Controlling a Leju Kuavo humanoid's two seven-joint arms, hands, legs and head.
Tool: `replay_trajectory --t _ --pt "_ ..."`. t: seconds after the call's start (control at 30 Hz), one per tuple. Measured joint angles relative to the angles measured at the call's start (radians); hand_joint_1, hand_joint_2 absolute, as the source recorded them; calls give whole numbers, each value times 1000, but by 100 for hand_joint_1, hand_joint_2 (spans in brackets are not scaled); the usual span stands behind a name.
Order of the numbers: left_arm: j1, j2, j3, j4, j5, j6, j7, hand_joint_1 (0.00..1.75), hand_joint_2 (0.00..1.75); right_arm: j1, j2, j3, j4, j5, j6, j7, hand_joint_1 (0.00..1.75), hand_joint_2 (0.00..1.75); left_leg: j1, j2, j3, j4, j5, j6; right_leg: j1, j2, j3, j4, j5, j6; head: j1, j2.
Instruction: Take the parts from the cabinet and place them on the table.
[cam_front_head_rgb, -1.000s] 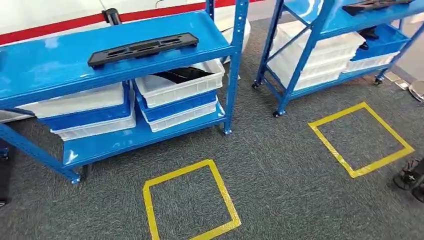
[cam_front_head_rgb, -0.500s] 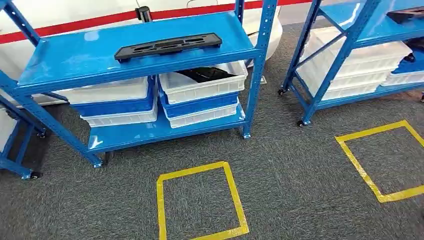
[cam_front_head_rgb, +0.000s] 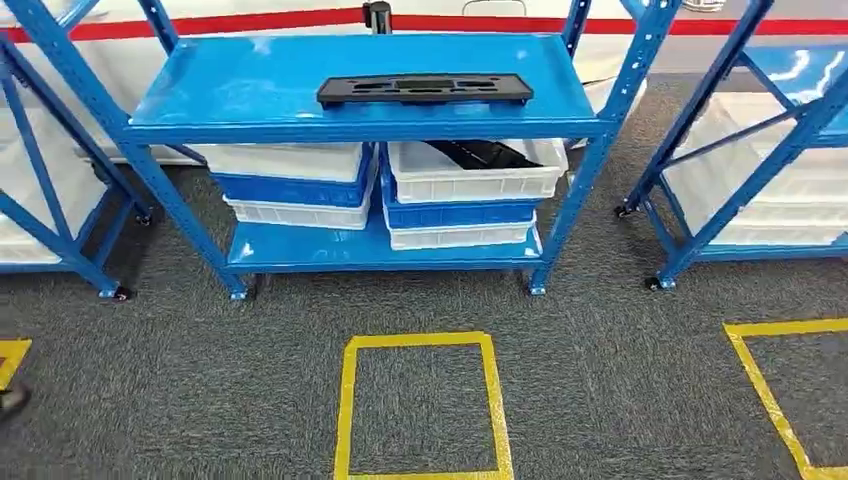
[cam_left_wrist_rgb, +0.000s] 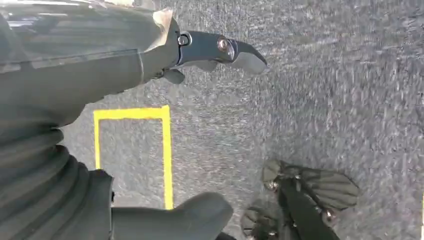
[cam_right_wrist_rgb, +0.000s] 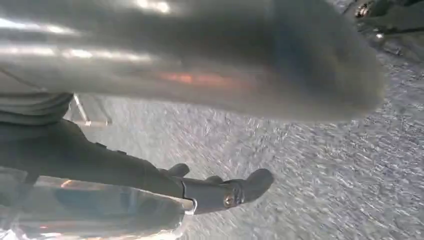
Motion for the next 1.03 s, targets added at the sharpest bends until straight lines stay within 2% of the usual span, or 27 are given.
replay_trajectory --t 0.03,0.07,0.1,0.13,0.17,0.2,0.23,0.27,0.3,0.37,0.4,0.43,0.47,0.5,0.53,0.57,0.6,0.63,0.67,0.7,0.73,0.77,0.87,0.9,0.93,1.0,1.03 --pt "1 0 0 0 -1 -1 0 0 175 2 -2 0 0 0 0 0 0 0 0 -14 0 1 0 0 -3 2 -31 58 -15 4 -1 0" --pt "3 -1 0 0 -1 -1 0 0 175 4 -2 0 0 0 0 0 0 0 2 -30 1 1 0 -1 -5 2 -44 75 -9 13 0 0" --pt "4 -1 0 0 -1 -1 0 0 175 5 -3 0 0 0 0 0 0 0 4 -45 2 2 0 -2 -8 3 -33 40 13 26 -1 0" --pt "5 -1 0 0 -1 -1 0 0 175 5 -5 0 0 0 0 0 0 0 7 -58 3 3 0 -6 -13 6 -8 -25 47 40 0 0" --pt "4 -2 0 0 -1 -1 0 0 175 4 -5 0 0 0 2 -2 0 0 11 -72 3 6 -1 -12 -19 15 33 -117 89 54 0 0" --pt "4 -2 0 0 -3 -1 0 0 175 5 -5 0 0 0 6 -5 0 0 12 -85 0 13 -5 -20 -30 52 70 -203 122 66 1 0" --pt "4 0 0 0 -5 -1 0 0 175 5 -2 0 2 0 8 -6 0 0 6 -94 -4 21 -9 -30 -28 88 68 -212 121 62 7 0" --pt "4 -1 0 0 -6 0 0 0 175 4 -2 0 2 0 10 -7 0 0 4 -102 -8 25 -13 -36 -24 76 69 -219 126 43 6 0" --pt "4 -1 0 0 -7 0 0 0 175 2 -3 1 1 0 11 -7 0 0 3 -107 -9 21 -11 -40 -22 70 76 -218 126 32 0 0" --pt "6 0 0 0 -7 0 0 0 175 2 -3 5 2 0 7 -7 0 0 11 -118 -12 21 -8 -45 -23 56 78 -218 130 19 2 0" --pt "7 2 0 0 -7 0 0 0 175 1 -2 7 1 -1 -1 -5 0 0 14 -103 -15 34 -13 -48 -27 48 79 -221 133 11 3 0" --pt "8 2 0 0 -8 0 -1 0 175 0 -2 8 1 0 -10 5 0 0 9 -39 -30 69 -35 -52 -24 43 81 -221 133 5 -3 0" --pt "5 1 0 0 -8 0 -2 0 175 1 -2 10 1 0 -14 14 0 0 10 -11 -58 126 -72 -56 -21 36 81 -221 133 -1 -7 0" --pt "2 1 0 0 -10 0 -4 0 175 3 -2 13 1 0 -14 20 0 0 12 1 -102 212 -118 -58 -16 26 79 -221 130 -4 -5 0" --pt "1 0 0 0 -10 -1 -5 0 175 5 -3 15 1 0 -14 25 0 0 13 5 -140 284 -149 -59 -14 16 78 -220 129 -6 -6 0" --pt "2 -1 0 0 -12 -1 -5 0 175 7 -3 16 1 0 -14 28 0 0 13 7 -169 341 -164 -59 -12 8 78 -220 129 -7 -5 0" --pt "4 -1 0 0 -12 -1 -5 0 175 7 -3 16 1 0 -14 28 0 0 13 8 -173 346 -152 -56 -9 3 78 -220 128 -8 -5 0" --pt "5 -1 0 0 -12 -1 -5 0 175 6 -3 18 1 0 -15 28 0 0 12 8 -154 307 -121 -51 -7 0 79 -220 127 -9 -6 0" --pt "5 -1 0 0 -13 -1 -6 0 175 6 -3 19 1 0 -15 28 0 0 11 8 -114 229 -77 -42 -4 -1 81 -220 127 -9 -6 0" --pt "4 -1 0 0 -13 -1 -5 0 175 5 -2 21 1 0 -15 28 0 0 6 9 -62 134 -35 -30 -2 -3 82 -221 127 -9 -6 0" --pt "3 0 0 0 -13 -1 -6 0 175 4 1 23 1 0 -15 28 0 0 -1 15 -20 57 -13 -12 -1 -4 83 -222 126 -10 -5 0" --pt "0 4 0 0 -13 -1 -6 0 175 5 4 25 1 0 -14 28 0 0 -6 27 -15 42 -27 -7 6 -7 82 -221 124 -6 -3 0" --pt "1 3 0 0 -13 0 -6 0 175 3 4 35 1 0 -11 31 0 0 -15 24 -15 35 -25 -5 -2 -13 83 -228 124 2 -6 0" --pt "2 2 0 0 -15 -1 -6 0 175 2 6 43 1 0 -6 38 0 0 -12 21 -4 17 -17 -3 6 -14 88 -232 123 9 -7 0" --pt "4 0 0 0 -16 -1 -7 0 175 3 5 48 1 0 -2 45 0 0 -2 22 9 -1 -6 -7 3 -11 82 -216 117 11 -5 0" --pt "1 0 0 0 -17 -1 -11 0 175 3 5 57 1 0 2 57 0 0 0 20 11 -7 -4 -2 3 -1 24 -106 62 6 -2 0" --pt "1 0 0 0 -17 -1 -13 0 175 3 5 60 1 0 3 62 0 175 -1 18 11 -7 -4 -2 -1 1 -16 -28 32 5 -3 0"
